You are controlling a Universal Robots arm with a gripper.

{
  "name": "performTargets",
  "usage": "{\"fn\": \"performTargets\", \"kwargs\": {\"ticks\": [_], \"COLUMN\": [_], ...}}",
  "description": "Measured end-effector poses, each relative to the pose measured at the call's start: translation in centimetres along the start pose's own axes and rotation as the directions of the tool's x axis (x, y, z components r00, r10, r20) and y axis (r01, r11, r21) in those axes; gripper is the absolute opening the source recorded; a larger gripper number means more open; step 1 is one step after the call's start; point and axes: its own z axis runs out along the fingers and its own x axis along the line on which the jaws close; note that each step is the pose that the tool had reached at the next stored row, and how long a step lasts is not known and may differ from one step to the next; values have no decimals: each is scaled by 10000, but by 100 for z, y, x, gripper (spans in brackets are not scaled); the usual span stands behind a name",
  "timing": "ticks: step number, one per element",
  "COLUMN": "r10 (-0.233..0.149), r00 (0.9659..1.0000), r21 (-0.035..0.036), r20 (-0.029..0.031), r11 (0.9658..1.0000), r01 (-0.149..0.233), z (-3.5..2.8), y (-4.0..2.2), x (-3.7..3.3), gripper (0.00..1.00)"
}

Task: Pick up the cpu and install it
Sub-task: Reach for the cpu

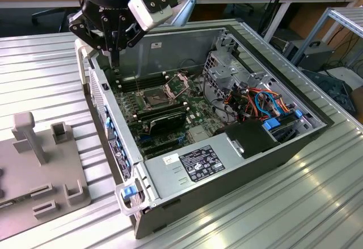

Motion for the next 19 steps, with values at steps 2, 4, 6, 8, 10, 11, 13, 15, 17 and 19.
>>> {"fn": "performTargets", "kwargs": {"ticks": [2, 4, 6, 8, 10, 11, 13, 15, 17, 19], "r10": [-3, -3, -3, -2, -3, -3, -3, -2, -2, -2], "r00": [10000, 10000, 10000, 10000, 10000, 10000, 10000, 10000, 10000, 10000], "r21": [1, 1, 0, 0, 0, 0, -1, 0, 0, 0], "r20": [0, 0, -1, 0, -1, 0, 0, 0, 0, 0], "r11": [10000, 10000, 10000, 10000, 10000, 10000, 10000, 10000, 10000, 10000], "r01": [3, 3, 3, 2, 3, 3, 3, 2, 2, 2], "z": [-1, -3, -4, -5, -6, -6, -7, -8, -9, -10], "y": [-1, -7, -10, -13, -16, -18, -21, -23, -25, -28], "x": [18, 95, 135, 178, 217, 247, 282, 314, 342, 373], "gripper": [11, 11, 11, 11, 11, 11, 11, 11, 11, 11]}}
